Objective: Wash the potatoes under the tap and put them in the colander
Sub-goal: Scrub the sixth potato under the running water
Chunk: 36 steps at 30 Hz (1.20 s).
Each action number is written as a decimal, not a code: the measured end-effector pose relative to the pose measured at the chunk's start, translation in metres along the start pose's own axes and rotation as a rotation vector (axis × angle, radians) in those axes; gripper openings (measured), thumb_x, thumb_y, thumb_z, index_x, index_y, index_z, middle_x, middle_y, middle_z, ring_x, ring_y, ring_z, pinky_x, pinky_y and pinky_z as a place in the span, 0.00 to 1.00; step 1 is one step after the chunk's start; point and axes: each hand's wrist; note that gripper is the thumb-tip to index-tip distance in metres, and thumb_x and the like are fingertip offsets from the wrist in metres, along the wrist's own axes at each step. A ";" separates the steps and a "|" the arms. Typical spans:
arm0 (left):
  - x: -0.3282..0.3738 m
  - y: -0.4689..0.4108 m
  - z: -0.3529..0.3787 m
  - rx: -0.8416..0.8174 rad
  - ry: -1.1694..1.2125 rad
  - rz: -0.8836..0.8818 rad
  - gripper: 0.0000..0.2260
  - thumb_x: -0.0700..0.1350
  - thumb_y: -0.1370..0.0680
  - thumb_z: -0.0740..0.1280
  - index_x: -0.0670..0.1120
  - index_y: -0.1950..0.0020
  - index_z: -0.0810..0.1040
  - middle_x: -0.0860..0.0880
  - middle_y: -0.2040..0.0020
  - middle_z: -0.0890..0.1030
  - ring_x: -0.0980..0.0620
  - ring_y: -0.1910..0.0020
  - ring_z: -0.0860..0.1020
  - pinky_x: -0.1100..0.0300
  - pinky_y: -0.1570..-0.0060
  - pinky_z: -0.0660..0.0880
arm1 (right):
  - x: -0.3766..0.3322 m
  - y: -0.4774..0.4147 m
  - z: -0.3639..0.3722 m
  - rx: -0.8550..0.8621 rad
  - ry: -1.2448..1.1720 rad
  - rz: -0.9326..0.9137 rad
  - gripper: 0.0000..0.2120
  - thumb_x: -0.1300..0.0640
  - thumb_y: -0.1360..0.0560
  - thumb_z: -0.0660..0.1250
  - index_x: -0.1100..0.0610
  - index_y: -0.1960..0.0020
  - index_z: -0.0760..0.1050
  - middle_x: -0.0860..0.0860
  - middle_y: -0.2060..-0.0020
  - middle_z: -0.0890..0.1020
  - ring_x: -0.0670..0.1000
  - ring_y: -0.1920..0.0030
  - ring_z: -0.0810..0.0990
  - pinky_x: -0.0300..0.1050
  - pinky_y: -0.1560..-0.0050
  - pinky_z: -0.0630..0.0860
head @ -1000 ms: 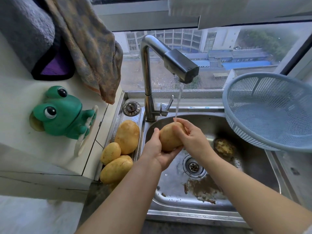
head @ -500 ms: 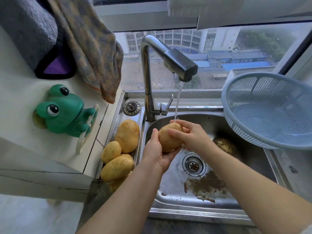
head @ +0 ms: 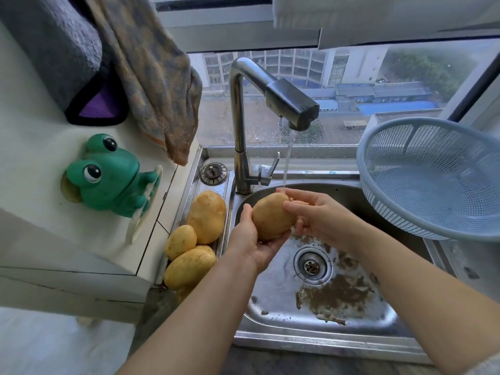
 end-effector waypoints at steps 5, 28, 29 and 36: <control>0.005 -0.002 0.003 -0.029 -0.028 -0.045 0.24 0.59 0.21 0.63 0.38 0.40 0.70 0.35 0.46 0.75 0.40 0.53 0.79 0.49 0.68 0.80 | 0.002 -0.003 0.007 0.052 -0.209 -0.025 0.13 0.61 0.20 0.61 0.57 0.38 0.78 0.54 0.64 0.76 0.46 0.75 0.71 0.35 0.72 0.74; 0.009 -0.025 -0.001 -0.127 -0.445 -0.284 0.22 0.60 0.24 0.63 0.41 0.48 0.77 0.45 0.66 0.79 0.51 0.74 0.78 0.65 0.73 0.76 | -0.037 -0.005 -0.009 -0.158 0.408 -0.031 0.11 0.59 0.24 0.69 0.50 0.43 0.78 0.50 0.58 0.85 0.53 0.63 0.84 0.43 0.57 0.82; 0.010 -0.024 0.000 -0.126 -0.449 -0.283 0.22 0.60 0.24 0.63 0.41 0.49 0.77 0.45 0.66 0.79 0.51 0.74 0.78 0.65 0.74 0.76 | -0.036 -0.006 -0.008 -0.129 0.462 -0.058 0.11 0.58 0.25 0.69 0.51 0.43 0.79 0.49 0.58 0.85 0.54 0.64 0.84 0.45 0.57 0.82; 0.018 -0.027 0.002 -0.127 -0.519 -0.272 0.24 0.62 0.24 0.64 0.40 0.47 0.77 0.44 0.66 0.79 0.50 0.73 0.79 0.64 0.75 0.77 | -0.041 -0.008 -0.013 -0.171 0.400 -0.060 0.12 0.61 0.24 0.68 0.54 0.41 0.78 0.58 0.54 0.85 0.51 0.64 0.83 0.42 0.58 0.82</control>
Point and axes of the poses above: each hand's wrist, its own y-axis away from the middle knuckle, its own z-axis out of the palm, x = y × z
